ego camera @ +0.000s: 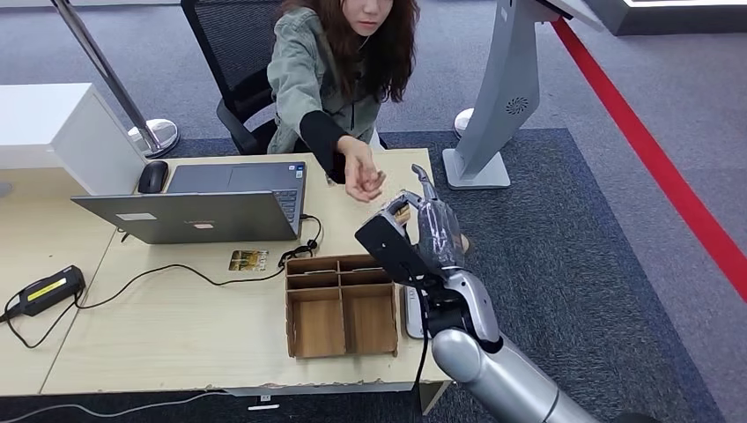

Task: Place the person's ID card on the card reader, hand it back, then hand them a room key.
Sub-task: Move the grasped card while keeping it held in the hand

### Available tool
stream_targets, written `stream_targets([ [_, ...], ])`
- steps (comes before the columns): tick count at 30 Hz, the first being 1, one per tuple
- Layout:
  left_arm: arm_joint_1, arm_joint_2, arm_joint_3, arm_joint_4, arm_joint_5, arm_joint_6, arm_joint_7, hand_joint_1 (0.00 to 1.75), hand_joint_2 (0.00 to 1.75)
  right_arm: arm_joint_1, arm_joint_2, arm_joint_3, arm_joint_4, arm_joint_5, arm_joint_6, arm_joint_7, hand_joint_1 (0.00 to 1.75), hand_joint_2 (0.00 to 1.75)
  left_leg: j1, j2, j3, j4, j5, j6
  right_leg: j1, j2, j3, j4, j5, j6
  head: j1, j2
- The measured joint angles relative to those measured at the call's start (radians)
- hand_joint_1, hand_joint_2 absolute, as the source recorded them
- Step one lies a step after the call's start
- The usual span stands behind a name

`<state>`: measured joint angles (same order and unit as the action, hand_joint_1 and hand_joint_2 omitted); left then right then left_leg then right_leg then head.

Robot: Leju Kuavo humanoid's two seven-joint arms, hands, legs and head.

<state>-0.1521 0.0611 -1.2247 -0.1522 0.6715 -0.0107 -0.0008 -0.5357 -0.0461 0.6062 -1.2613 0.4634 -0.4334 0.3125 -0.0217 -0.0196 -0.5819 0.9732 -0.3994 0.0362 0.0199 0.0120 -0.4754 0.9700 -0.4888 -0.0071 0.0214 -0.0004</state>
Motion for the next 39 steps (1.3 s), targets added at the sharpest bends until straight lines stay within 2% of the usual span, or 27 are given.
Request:
stream_targets([
  [6, 0.004, 0.003, 0.004, 0.0, 0.033, 0.0, 0.0, 0.0, 1.75, 0.063, -0.056, -0.036, -0.148, -0.048, -0.012, 0.012, 1.75, 1.75, 0.0, 0.0, 0.0, 0.0, 0.0, 0.0, 0.0, 0.0, 0.0, 0.0, 0.0, 0.0, 0.0, 0.0],
  [14, 0.01, 0.01, 0.012, 0.0, 0.067, 0.0, -0.008, 0.0, 1.75, 0.266, -0.16, -0.119, -0.376, -0.035, -0.027, 0.01, 1.75, 1.75, 0.0, 0.0, 0.0, 0.0, -0.001, 0.001, -0.001, 0.001, 0.0, -0.001, 0.0, 0.001, 0.0, 0.0],
  [20, 0.011, 0.013, 0.016, 0.0, 0.074, 0.0, -0.008, 0.0, 1.75, 0.402, -0.203, -0.147, -0.422, -0.043, -0.041, -0.014, 1.75, 1.75, 0.0, 0.0, 0.0, 0.0, -0.001, 0.001, 0.0, 0.001, 0.0, -0.001, 0.0, 0.0, 0.0, 0.0],
  [28, 0.01, 0.015, 0.018, 0.0, 0.059, 0.0, -0.008, 0.0, 1.75, 0.462, -0.199, -0.119, -0.33, -0.128, -0.073, -0.074, 1.75, 1.75, 0.0, 0.0, 0.0, 0.0, -0.001, 0.0, 0.001, 0.0, 0.0, -0.001, 0.0, 0.0, 0.0, 0.0],
  [39, 0.009, 0.018, 0.019, 0.0, 0.041, -0.005, -0.008, 0.0, 1.75, 0.434, -0.139, -0.071, -0.152, -0.161, -0.103, -0.107, 1.75, 1.75, 0.0, 0.0, 0.0, 0.0, -0.001, 0.0, 0.0, 0.0, 0.0, -0.001, -0.001, 0.0, 0.0, 0.0],
])
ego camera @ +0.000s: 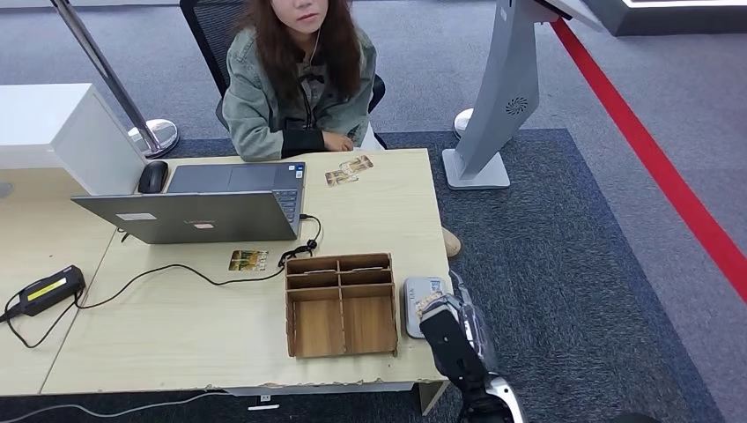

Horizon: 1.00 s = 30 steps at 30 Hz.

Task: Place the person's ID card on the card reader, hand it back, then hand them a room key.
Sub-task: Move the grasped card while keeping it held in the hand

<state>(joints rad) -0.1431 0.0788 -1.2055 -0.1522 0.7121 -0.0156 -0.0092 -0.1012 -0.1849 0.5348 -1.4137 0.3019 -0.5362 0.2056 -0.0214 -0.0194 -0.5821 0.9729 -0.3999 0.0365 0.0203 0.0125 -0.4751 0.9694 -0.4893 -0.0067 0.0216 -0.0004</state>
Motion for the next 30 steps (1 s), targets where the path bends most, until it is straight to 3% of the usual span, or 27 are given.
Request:
stream_targets([
  [15, -0.001, 0.003, 0.0, 0.0, -0.014, -0.004, 0.0, 0.0, 1.75, -0.052, 0.054, 0.023, 0.213, -0.016, -0.021, -0.022, 1.75, 1.75, 0.0, 0.0, 0.0, 0.0, 0.0, 0.0, 0.0, 0.0, 0.0, 0.0, 0.0, 0.0, 0.0, 0.0],
  [30, 0.0, 0.008, 0.0, 0.0, -0.014, -0.005, -0.01, 0.0, 1.75, -0.066, 0.068, 0.026, 0.367, -0.055, -0.025, -0.054, 1.75, 1.75, 0.0, 0.0, 0.0, 0.0, 0.0, 0.0, 0.0, 0.0, 0.0, 0.0, 0.0, 0.0, 0.0, 0.0],
])
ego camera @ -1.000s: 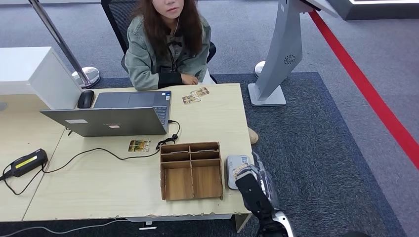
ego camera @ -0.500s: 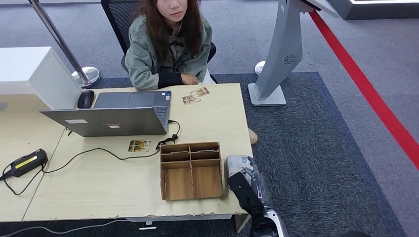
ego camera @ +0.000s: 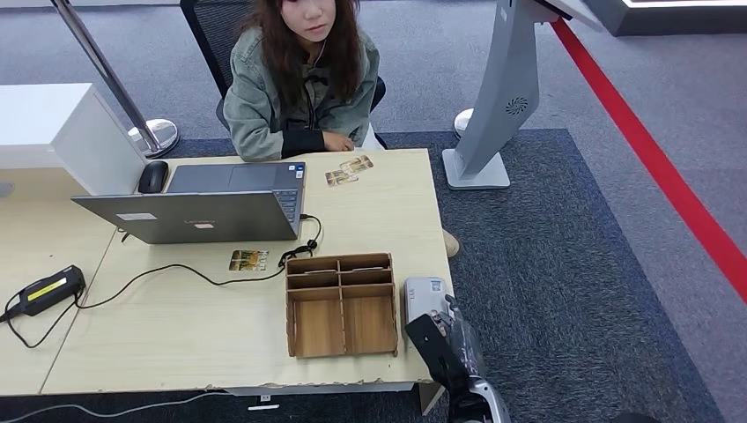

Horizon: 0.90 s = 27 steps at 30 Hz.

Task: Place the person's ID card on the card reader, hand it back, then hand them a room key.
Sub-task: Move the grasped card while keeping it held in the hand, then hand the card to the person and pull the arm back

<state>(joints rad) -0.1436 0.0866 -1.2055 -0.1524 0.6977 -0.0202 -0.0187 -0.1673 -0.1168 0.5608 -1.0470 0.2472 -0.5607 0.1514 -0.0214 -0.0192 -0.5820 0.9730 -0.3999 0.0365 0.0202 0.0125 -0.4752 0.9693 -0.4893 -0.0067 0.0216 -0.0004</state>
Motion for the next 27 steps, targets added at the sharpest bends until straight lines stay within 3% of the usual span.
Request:
stream_targets([
  [10, 0.0, 0.004, 0.0, 0.0, 0.0, -0.005, -0.004, 0.0, 1.75, -0.002, 0.015, 0.001, 0.021, 0.015, -0.035, -0.012, 1.75, 1.75, 0.0, 0.0, 0.0, 0.0, 0.0, 0.0, 0.0, 0.0, 0.0, 0.0, 0.0, 0.0, 0.0, 0.0],
  [20, 0.003, 0.008, 0.0, 0.0, -0.01, -0.009, -0.022, 0.0, 1.75, -0.051, -0.049, -0.026, -0.254, 0.187, 0.094, 0.143, 1.75, 1.75, 0.0, 0.0, 0.0, 0.0, 0.0, 0.0, 0.0, 0.0, 0.0, 0.0, 0.001, 0.0, 0.0, 0.0],
  [27, 0.002, 0.009, -0.001, 0.0, -0.037, -0.01, -0.033, 0.0, 1.75, -0.193, -0.084, -0.036, -0.435, 0.296, 0.19, 0.254, 1.75, 1.75, 0.0, 0.001, 0.0, 0.0, 0.001, 0.0, 0.0, 0.001, 0.0, 0.0, 0.001, 0.0, 0.0, 0.0],
])
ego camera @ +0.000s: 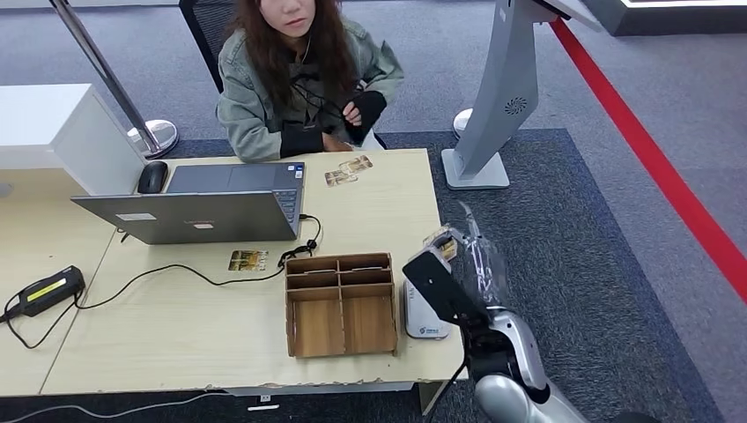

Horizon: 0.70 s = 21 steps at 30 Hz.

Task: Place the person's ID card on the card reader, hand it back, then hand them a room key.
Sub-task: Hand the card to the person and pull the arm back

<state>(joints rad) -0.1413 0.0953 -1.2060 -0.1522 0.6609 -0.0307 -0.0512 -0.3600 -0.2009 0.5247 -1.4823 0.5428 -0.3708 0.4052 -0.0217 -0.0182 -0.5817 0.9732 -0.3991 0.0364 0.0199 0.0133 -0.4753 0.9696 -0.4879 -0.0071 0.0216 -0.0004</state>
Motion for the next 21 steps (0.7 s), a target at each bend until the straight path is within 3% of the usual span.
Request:
stream_targets([
  [9, -0.003, -0.004, -0.01, 0.0, -0.031, 0.009, -0.01, 0.0, 1.75, -0.19, 0.003, 0.02, -0.006, -0.016, 0.042, 0.042, 1.75, 1.75, 0.0, 0.0, -0.001, 0.0, 0.0, 0.0, 0.0, 0.0, 0.0, 0.001, 0.0, 0.0, 0.0, 0.0],
  [21, -0.003, -0.03, -0.012, 0.0, -0.043, 0.028, -0.009, 0.0, 1.75, -0.352, 0.113, 0.065, 0.166, -0.102, -0.011, -0.006, 1.75, 1.75, 0.0, -0.002, -0.001, 0.0, 0.0, 0.0, 0.0, -0.001, 0.0, 0.001, 0.0, 0.0, 0.0, 0.0],
])
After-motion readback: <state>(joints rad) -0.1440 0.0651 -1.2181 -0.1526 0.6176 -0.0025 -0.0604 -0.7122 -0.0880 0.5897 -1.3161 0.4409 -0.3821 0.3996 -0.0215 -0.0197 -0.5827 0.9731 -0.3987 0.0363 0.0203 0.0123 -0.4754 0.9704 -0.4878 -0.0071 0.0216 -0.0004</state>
